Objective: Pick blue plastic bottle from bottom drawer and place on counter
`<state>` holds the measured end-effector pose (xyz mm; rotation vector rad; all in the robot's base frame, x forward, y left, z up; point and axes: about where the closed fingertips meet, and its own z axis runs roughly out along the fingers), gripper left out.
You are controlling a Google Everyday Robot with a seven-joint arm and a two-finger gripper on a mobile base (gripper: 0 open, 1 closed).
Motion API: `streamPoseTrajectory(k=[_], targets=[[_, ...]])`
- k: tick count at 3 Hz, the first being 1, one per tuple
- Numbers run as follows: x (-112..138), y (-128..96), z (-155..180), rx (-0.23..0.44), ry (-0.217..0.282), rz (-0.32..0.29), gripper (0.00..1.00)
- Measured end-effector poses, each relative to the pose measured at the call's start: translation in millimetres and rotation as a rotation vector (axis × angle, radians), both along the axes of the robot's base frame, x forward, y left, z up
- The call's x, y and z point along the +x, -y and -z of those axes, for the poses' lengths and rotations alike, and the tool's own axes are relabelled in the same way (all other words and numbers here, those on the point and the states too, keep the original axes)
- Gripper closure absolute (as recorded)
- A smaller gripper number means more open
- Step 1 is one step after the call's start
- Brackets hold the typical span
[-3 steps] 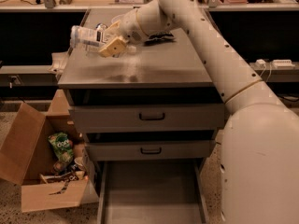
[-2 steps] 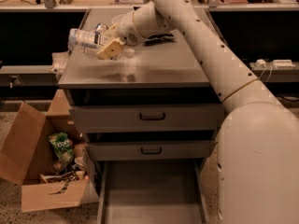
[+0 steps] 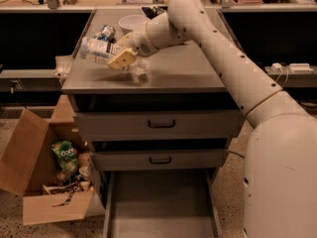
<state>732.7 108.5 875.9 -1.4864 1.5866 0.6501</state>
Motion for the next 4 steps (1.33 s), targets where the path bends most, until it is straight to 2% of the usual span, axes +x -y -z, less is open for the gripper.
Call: streamPoseTrajectory(k=[2, 3, 4], targets=[[2.5, 10.9, 10.7, 0.02, -0.007, 0.018, 0.15], [4.0, 10.5, 14.4, 0.034, 0.0, -0.004, 0.0], [6.2, 9.9, 11.4, 0.055, 0.027, -0.058, 0.0]])
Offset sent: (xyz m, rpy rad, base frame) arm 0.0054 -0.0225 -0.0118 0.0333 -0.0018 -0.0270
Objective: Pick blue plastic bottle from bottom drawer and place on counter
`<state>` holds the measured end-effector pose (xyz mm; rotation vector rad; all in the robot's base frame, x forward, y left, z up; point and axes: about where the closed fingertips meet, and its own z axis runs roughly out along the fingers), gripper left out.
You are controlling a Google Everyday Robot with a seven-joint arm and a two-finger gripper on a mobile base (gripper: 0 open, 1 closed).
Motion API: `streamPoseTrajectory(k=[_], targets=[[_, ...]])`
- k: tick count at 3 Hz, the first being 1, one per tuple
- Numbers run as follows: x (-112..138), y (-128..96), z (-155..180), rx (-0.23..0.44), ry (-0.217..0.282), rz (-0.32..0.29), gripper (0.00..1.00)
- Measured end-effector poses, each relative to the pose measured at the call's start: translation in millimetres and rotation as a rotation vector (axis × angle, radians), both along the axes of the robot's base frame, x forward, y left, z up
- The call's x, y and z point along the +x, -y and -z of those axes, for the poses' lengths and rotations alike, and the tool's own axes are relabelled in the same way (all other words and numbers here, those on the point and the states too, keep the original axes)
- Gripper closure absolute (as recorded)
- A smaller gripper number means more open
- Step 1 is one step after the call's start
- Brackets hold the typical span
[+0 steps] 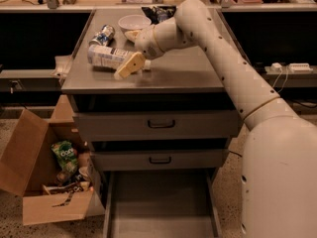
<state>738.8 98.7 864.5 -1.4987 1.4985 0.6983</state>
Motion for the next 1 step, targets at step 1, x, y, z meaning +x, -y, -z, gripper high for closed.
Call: streamPoseTrajectory(k=[1], targets=[[1.0, 0.1, -1.8, 0.009, 0.013, -0.023, 0.0]])
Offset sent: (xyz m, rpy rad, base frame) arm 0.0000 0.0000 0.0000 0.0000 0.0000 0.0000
